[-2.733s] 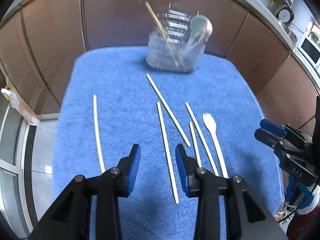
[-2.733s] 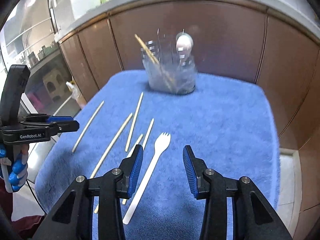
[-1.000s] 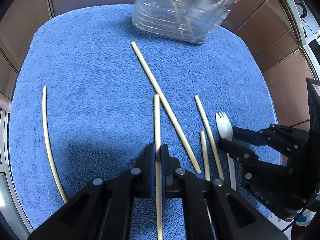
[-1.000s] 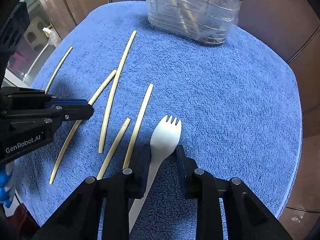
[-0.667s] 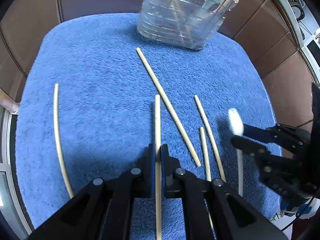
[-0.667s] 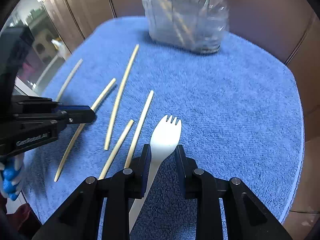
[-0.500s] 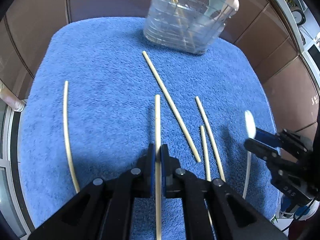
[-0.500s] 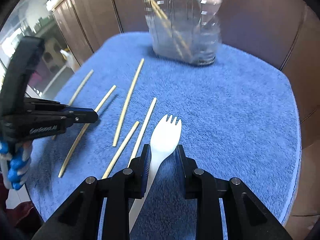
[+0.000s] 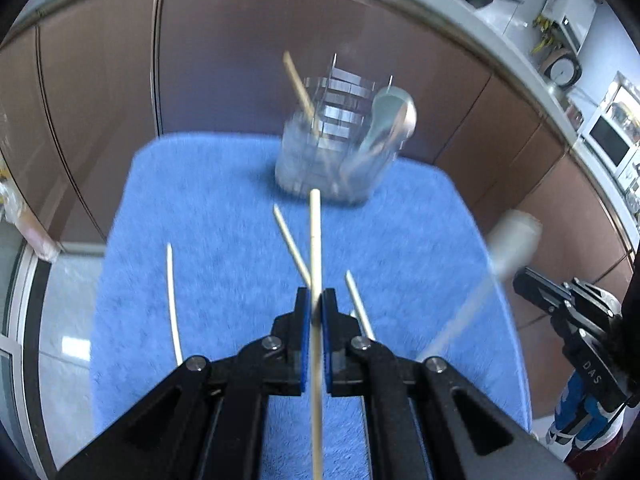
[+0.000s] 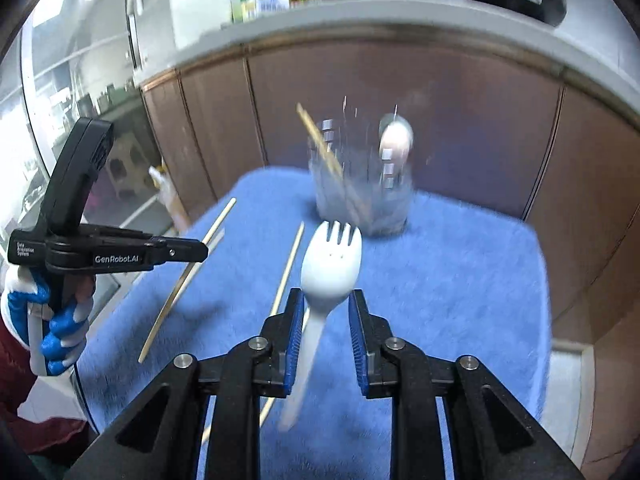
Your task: Organize utensils
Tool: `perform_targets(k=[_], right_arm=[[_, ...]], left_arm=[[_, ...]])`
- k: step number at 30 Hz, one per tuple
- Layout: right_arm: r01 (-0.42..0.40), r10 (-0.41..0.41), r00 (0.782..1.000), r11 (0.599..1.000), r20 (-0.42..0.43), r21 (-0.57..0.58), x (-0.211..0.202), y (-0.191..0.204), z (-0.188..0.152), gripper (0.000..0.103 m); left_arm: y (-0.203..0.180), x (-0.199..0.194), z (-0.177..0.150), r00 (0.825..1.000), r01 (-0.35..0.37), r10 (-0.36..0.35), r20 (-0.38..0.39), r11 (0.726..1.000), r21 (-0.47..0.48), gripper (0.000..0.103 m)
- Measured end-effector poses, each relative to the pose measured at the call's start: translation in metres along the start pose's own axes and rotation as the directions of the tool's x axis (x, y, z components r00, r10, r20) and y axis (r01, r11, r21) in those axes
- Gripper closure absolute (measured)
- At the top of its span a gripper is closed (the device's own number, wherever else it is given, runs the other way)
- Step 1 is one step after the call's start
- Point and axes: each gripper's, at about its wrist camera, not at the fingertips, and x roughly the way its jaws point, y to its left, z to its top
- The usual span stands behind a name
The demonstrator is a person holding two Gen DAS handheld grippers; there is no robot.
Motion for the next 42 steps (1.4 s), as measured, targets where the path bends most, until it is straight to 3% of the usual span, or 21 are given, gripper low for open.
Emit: perform_targets(k=[4,8,10,14,22,26,29,32,35,42], right_arm=[[0.013,-0.013,0.998,1.0,0.065,-0.01,-0.009,-0.001,0.02,0.102],[0.014,-0.014,0.999,1.0,0.052,-0.006,0.002,-0.01,0.029,0.101],[-0.005,0.005,1.0,0.999,0.007,0.036,0.018,-0.021,0.028,0.098],[-0.008,0.019,0.992,0.997,-0.125,0.082,0.071,-0.037,0.022,0.075],[0.001,0.054,0.938,0.987,-0.343,0.159,0.164,-0.055,0.01,0.075],[0.046,0.022,0.909,0.987,-0.416,0.154,0.194,-0.058,0.013,0.075],[0.077,-0.011,0.902,0.988,-0.431,0.137,0.203,-0.057,0.014,0.088],[0.075,-0.011,0.908,0.988,-0.42,0.137,0.2,-0.058,0.014,0.095],[0.049,0.012,0.929,0.987,-0.37,0.155,0.188,-0.061,0.011,0.095],[-0.035,0.057,0.986,0.99,-0.158,0.139,0.114,-0.06,0.014,0.095]], left_arm=[[-0.007,-0.014,0.02,0.998,0.005,-0.005,0.064,1.0,0.006,0.098],[-0.004,-0.02,0.029,0.995,0.025,-0.025,0.092,1.0,0.0,0.098],[-0.002,-0.018,0.031,0.995,0.035,-0.033,0.095,0.999,-0.013,0.098],[0.005,-0.005,0.029,0.995,0.047,-0.044,0.084,0.998,-0.032,0.098],[0.029,0.02,0.024,0.997,0.064,-0.061,0.045,0.995,-0.073,0.098],[0.037,0.029,0.023,0.997,0.074,-0.072,0.034,0.993,-0.09,0.098],[0.041,0.034,0.022,0.997,0.08,-0.078,0.028,0.992,-0.102,0.098],[0.042,0.033,0.02,0.996,0.083,-0.08,0.031,0.991,-0.106,0.098],[0.042,0.028,0.02,0.996,0.083,-0.079,0.04,0.991,-0.103,0.098],[0.029,0.006,0.026,0.99,0.109,-0.099,0.102,0.99,-0.092,0.098]])
